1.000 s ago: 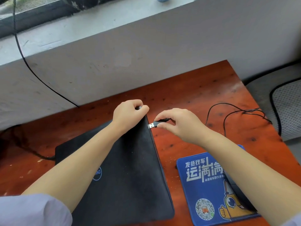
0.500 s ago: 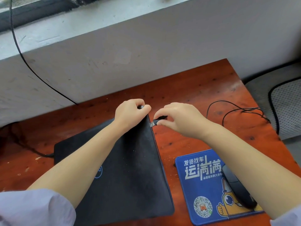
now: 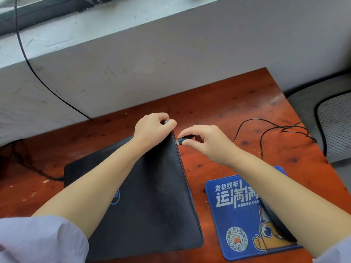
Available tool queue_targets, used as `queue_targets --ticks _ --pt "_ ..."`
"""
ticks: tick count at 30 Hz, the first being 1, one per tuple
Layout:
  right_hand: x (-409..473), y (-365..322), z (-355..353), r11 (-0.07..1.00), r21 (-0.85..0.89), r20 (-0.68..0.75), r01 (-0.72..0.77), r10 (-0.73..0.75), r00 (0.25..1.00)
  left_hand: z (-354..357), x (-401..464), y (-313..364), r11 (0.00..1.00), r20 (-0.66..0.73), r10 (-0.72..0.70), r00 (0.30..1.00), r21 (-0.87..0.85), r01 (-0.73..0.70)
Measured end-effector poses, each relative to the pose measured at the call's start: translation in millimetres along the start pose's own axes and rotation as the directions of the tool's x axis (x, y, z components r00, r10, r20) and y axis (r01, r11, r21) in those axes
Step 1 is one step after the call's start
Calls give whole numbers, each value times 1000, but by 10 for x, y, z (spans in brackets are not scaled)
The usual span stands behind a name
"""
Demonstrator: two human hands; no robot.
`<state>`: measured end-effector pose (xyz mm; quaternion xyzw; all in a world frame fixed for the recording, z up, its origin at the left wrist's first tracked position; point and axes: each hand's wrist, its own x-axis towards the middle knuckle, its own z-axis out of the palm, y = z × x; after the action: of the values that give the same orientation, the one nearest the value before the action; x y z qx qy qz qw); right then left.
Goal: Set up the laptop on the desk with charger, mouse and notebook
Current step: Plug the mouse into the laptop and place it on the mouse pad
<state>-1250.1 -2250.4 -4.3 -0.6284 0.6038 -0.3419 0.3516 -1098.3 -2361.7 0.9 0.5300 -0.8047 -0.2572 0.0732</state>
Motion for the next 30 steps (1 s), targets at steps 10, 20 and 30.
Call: queue_targets --ticks 10,20,30 --pt "83 166 178 986 -160 -11 -51 50 999 163 138 -110 998 36 -51 998 37 50" --pt "212 564 385 910 -408 68 -74 111 991 591 307 -246 986 137 -121 983 131 103" --pt "237 650 442 870 -481 101 -110 179 979 684 282 -209 987 171 -110 979 137 87"
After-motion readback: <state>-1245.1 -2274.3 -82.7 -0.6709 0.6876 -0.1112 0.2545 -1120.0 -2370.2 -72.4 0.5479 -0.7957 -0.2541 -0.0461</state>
